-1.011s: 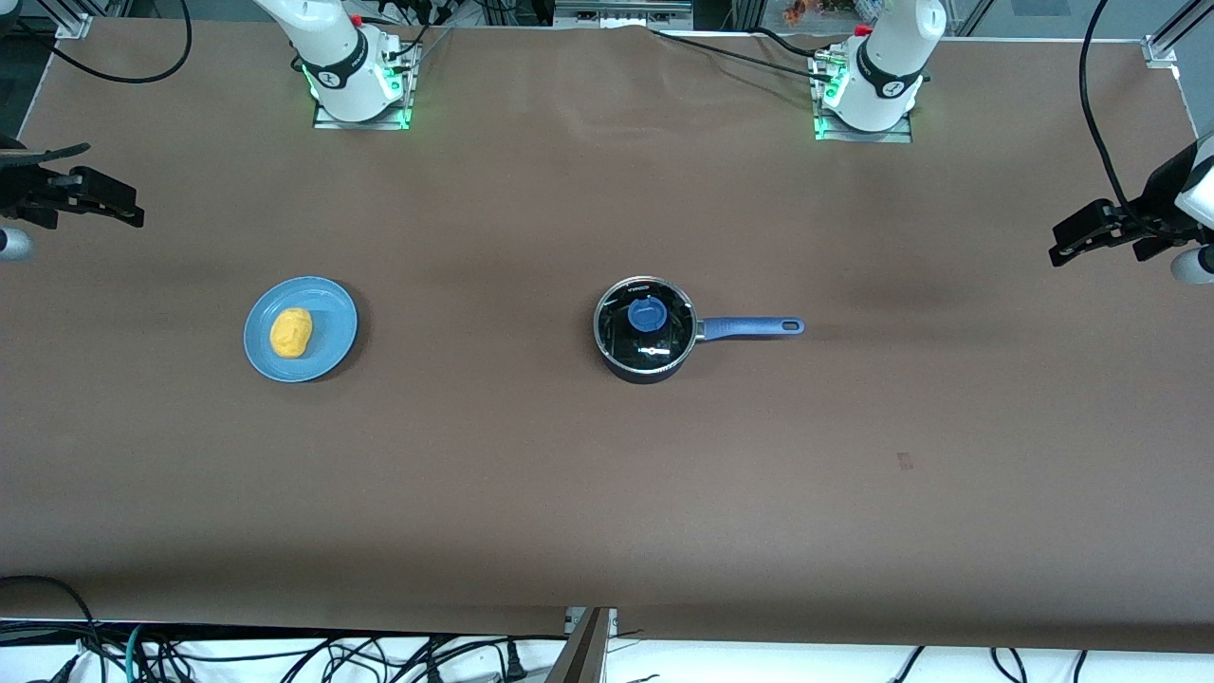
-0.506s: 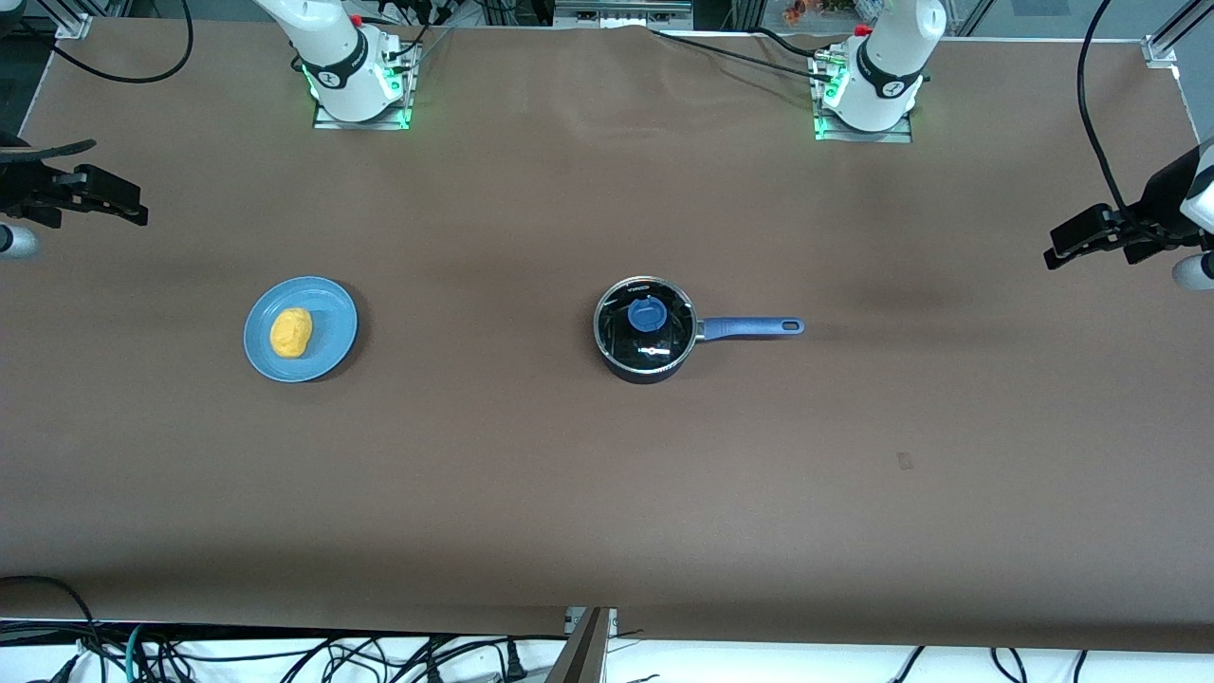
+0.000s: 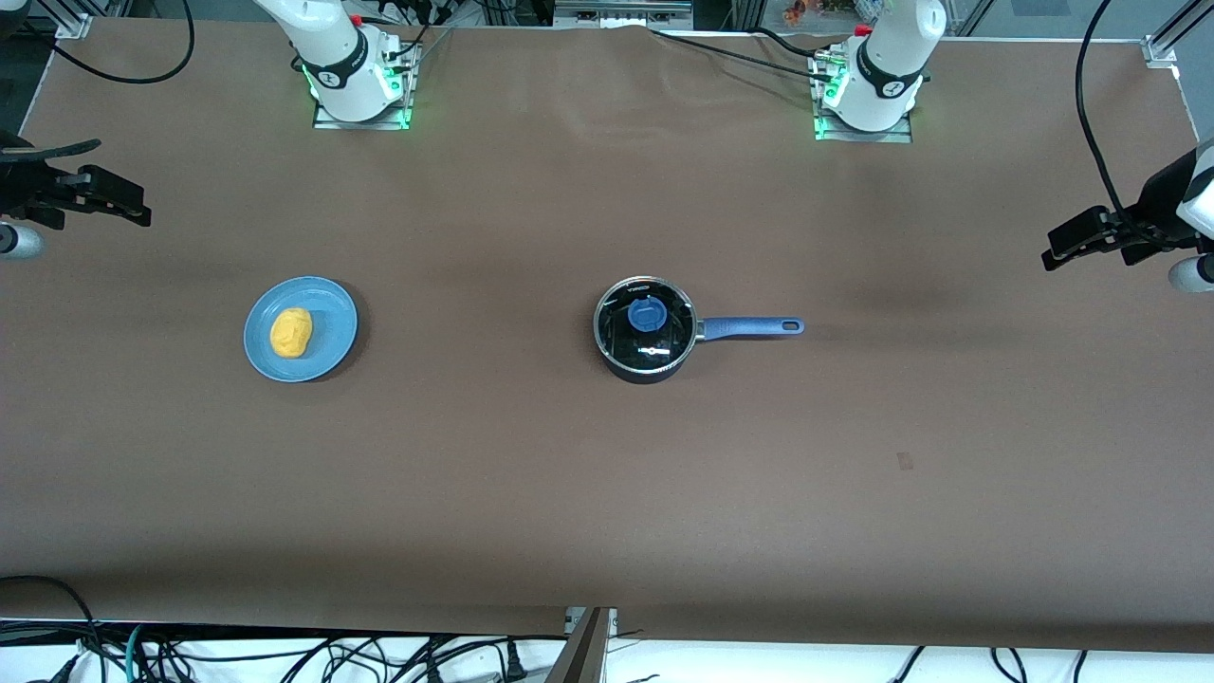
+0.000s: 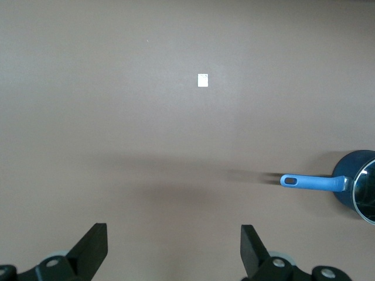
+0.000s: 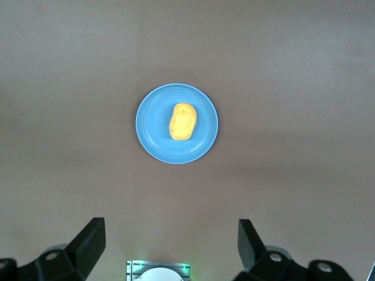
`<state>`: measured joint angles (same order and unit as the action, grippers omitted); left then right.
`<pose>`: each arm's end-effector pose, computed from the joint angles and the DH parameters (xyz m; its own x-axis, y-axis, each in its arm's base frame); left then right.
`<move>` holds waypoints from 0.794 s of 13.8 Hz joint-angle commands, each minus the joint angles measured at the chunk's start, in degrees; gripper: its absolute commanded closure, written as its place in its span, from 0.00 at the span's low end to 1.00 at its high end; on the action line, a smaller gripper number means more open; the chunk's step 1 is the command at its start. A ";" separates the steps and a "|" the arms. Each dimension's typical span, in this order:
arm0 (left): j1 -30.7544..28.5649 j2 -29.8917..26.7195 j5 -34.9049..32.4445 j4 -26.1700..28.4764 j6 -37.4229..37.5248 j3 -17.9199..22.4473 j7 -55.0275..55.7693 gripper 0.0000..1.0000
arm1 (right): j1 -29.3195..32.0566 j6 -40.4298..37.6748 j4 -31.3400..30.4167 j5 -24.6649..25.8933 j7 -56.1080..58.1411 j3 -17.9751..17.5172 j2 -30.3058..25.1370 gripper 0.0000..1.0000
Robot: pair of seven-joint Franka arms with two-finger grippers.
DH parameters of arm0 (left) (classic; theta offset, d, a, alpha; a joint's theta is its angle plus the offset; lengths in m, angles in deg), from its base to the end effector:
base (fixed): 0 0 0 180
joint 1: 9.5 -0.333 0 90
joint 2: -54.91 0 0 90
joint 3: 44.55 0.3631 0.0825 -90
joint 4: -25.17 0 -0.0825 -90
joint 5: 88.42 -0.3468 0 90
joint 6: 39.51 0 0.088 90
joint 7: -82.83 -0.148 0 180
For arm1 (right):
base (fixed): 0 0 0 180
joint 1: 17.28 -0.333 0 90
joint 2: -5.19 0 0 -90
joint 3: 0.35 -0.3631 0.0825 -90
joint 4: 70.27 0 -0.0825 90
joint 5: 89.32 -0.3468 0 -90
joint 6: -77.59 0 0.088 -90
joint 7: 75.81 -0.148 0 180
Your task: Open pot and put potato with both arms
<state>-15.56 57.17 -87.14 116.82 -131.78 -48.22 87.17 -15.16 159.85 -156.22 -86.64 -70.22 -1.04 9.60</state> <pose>0.5317 0.0197 0.6009 0.9925 0.1180 -0.0303 0.1187 -0.9927 0.0226 0.5234 -0.0208 0.6102 0.9873 0.0665 -0.1445 0.0718 -0.9969 0.0319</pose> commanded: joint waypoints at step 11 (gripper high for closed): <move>-0.18 -0.85 1.53 1.78 -0.11 -0.28 -0.73 0.00 | -2.03 0.26 0.60 -0.05 0.13 -0.19 0.16 0.00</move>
<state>-15.51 57.17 -87.14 117.40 -131.76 -48.46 87.17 -17.02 160.22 -156.22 -86.63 -70.19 -1.31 9.72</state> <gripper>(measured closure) 0.000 0.000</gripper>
